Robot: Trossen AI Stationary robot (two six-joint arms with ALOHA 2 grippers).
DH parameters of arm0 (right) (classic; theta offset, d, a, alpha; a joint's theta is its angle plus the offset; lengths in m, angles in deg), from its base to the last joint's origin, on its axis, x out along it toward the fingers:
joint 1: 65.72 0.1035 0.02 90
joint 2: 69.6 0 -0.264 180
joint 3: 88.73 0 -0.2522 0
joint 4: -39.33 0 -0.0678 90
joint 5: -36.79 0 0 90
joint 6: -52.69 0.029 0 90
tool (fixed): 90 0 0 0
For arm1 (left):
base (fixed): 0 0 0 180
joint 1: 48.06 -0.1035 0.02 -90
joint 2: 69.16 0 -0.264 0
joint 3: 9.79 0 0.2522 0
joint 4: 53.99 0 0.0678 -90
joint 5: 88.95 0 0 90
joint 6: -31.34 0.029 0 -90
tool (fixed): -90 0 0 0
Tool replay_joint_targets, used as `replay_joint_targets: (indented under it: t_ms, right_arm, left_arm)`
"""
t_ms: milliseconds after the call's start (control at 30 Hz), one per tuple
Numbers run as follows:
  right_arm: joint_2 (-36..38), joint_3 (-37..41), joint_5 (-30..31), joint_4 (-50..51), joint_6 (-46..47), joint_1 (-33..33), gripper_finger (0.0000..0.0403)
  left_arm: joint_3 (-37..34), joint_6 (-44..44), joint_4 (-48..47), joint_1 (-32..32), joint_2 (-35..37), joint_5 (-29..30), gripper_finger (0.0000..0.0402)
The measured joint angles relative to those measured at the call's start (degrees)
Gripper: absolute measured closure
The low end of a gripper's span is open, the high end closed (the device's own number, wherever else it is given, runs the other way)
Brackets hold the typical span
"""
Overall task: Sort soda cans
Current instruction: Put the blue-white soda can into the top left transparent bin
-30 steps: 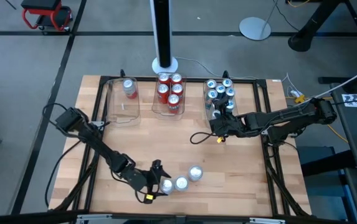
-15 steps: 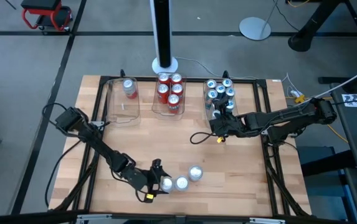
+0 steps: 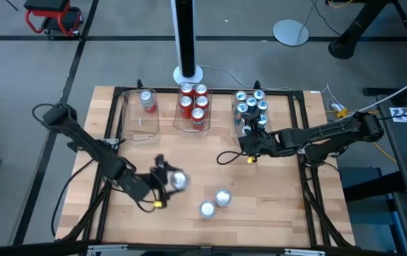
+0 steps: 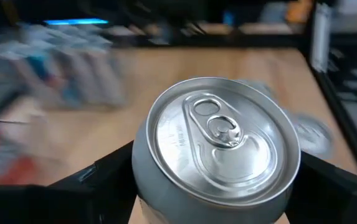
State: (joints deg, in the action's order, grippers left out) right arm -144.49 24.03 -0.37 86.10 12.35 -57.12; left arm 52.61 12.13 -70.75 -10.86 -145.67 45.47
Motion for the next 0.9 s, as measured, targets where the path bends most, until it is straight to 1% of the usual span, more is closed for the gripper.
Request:
replay_joint_targets:
  t_ms: [100, 233, 300, 367, 533, 733, 900]
  right_arm:
    - [0.00, 0.00, 0.00, -0.05, 0.00, 0.00, 0.0023]
    - [0.00, 0.00, 0.00, -0.21, 0.00, 0.00, 0.0023]
    - [0.00, 0.00, 0.00, -0.21, 0.00, 0.00, 0.0023]
    - [0.00, 0.00, 0.00, -0.20, 0.00, 0.00, 0.0023]
    - [0.00, 0.00, 0.00, -0.22, 0.00, 0.00, 0.0023]
    - [0.00, 0.00, 0.00, -0.20, 0.00, 0.00, 0.0023]
    - [0.00, 0.00, 0.00, -0.17, -0.02, 0.00, 0.0023]
  left_arm:
    - [0.02, 1.22, -4.18, -1.55, 5.65, 6.17, 0.0098]
    - [0.05, 2.95, -9.39, -5.59, 12.43, 15.07, 0.0096]
    - [0.08, 2.92, -12.46, -8.51, 15.19, 18.06, 0.0096]
    - [0.09, 1.74, -16.51, -11.92, 17.54, 19.69, 0.0095]
    - [-0.24, -2.60, -25.55, -22.06, 21.20, 20.60, 0.0095]
    - [-3.58, -5.35, -27.28, -34.61, 22.34, 19.63, 0.0094]
    - [-7.33, -9.07, -27.94, -42.32, 22.27, 16.71, 0.0094]
